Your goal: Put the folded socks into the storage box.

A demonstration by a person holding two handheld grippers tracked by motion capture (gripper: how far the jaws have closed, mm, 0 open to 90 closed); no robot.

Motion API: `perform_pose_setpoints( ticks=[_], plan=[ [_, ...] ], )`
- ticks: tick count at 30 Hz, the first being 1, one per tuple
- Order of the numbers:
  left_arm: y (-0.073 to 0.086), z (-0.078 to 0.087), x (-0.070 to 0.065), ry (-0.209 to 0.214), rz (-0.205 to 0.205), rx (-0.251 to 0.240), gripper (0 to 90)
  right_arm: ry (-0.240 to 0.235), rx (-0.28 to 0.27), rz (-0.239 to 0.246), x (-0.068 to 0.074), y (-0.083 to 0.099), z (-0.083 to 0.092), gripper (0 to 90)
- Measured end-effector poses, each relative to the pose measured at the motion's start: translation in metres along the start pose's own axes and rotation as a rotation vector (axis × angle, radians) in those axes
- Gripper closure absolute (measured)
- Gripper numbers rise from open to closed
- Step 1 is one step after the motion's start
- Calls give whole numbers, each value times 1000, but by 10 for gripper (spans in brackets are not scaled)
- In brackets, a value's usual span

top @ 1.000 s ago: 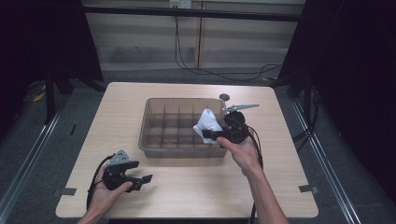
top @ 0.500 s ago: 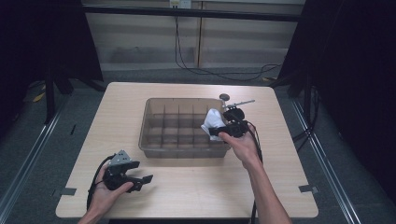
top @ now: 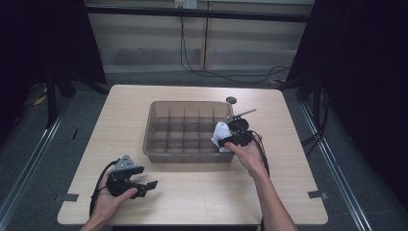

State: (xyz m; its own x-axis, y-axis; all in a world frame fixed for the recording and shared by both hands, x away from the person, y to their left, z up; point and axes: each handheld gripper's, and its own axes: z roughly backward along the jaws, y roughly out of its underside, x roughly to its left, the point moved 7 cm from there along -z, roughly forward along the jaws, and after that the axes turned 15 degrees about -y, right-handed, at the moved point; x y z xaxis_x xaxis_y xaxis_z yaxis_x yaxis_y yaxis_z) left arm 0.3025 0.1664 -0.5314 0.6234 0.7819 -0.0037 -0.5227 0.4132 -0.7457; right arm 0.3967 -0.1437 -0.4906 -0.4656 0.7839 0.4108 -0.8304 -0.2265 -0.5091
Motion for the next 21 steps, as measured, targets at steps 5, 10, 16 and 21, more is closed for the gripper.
perform_pose_setpoints(
  ticks=[5,10,16,21],
  plan=[
    [0,0,0,0,-5,5,208,47,58,17,1,0,-4,592],
    [1,0,-1,1,-6,7,208,87,110,21,2,1,-9,591],
    [1,-1,-3,0,-15,15,211,136,163,37,3,1,-12,589],
    [1,-1,-2,-2,-16,15,211,136,177,47,3,0,-12,564]
  ],
)
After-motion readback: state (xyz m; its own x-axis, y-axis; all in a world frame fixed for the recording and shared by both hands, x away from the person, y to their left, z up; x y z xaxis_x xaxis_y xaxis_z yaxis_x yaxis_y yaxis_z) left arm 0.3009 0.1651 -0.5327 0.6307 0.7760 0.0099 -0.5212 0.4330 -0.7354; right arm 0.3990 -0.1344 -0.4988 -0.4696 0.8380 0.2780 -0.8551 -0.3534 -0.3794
